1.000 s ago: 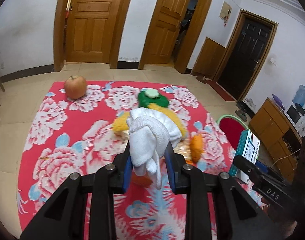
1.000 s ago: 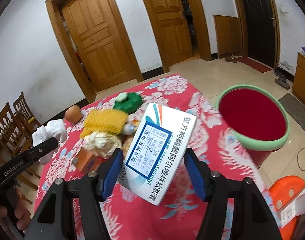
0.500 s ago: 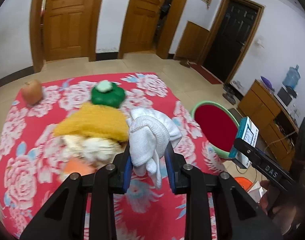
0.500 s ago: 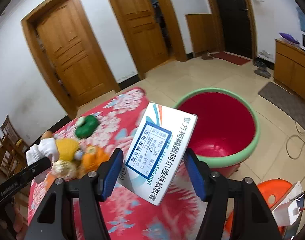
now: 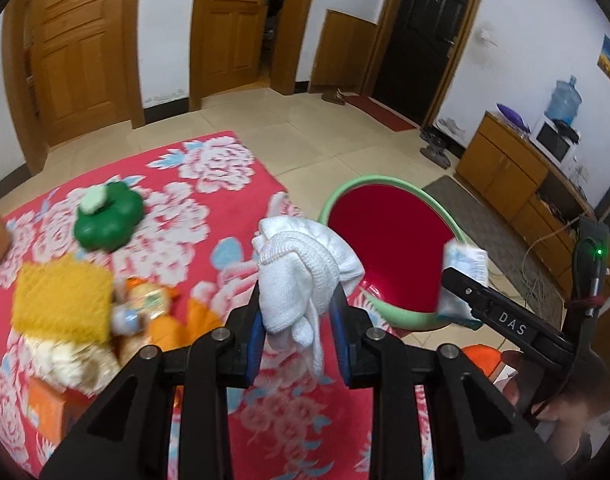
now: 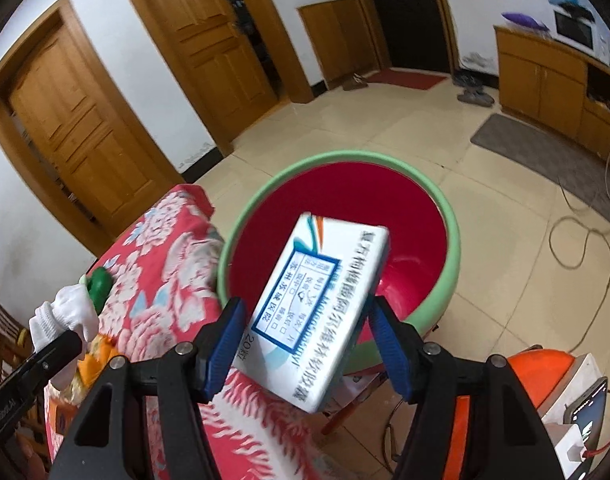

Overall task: Collect trash
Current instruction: 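Carry both items over the red bucket and open both tools to drop them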

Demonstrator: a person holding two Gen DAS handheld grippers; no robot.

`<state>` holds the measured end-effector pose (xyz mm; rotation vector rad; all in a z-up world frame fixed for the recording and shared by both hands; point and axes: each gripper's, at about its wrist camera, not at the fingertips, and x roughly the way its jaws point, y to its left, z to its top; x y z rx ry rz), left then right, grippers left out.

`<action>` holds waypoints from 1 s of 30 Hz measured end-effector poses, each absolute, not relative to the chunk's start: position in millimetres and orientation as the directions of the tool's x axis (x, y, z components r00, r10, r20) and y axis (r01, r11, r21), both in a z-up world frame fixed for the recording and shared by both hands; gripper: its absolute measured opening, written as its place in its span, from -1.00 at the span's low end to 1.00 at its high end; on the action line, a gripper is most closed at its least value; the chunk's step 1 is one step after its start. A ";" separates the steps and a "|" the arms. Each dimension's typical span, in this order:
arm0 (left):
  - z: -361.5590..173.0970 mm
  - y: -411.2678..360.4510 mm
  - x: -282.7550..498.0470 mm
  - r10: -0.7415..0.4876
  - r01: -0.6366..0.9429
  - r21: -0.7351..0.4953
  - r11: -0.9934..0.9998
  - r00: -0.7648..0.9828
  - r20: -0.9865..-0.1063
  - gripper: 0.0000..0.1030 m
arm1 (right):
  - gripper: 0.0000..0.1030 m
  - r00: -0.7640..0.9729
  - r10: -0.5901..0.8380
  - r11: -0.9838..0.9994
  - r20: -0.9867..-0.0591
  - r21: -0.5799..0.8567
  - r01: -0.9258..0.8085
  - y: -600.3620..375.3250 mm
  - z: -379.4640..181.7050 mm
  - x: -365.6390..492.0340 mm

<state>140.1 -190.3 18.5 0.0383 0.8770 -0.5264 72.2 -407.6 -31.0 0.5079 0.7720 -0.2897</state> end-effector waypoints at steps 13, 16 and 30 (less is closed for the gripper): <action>0.9 -247.0 153.6 -0.426 0.522 -0.146 0.840 0.470 -0.773 -0.43 | 0.45 0.730 -0.080 0.789 -0.678 0.405 0.462 -431.0 -21.8 51.9; -2.0 -259.9 158.9 -0.417 0.527 -0.135 0.839 0.464 -0.782 -0.43 | 0.65 0.732 -0.107 0.774 -0.673 0.406 0.486 -435.7 -15.4 42.8; 8.1 -284.4 167.5 -0.418 0.524 -0.114 0.844 0.508 -0.753 0.40 | 0.65 0.731 -0.128 0.735 -0.670 0.432 0.523 -458.1 -13.7 21.4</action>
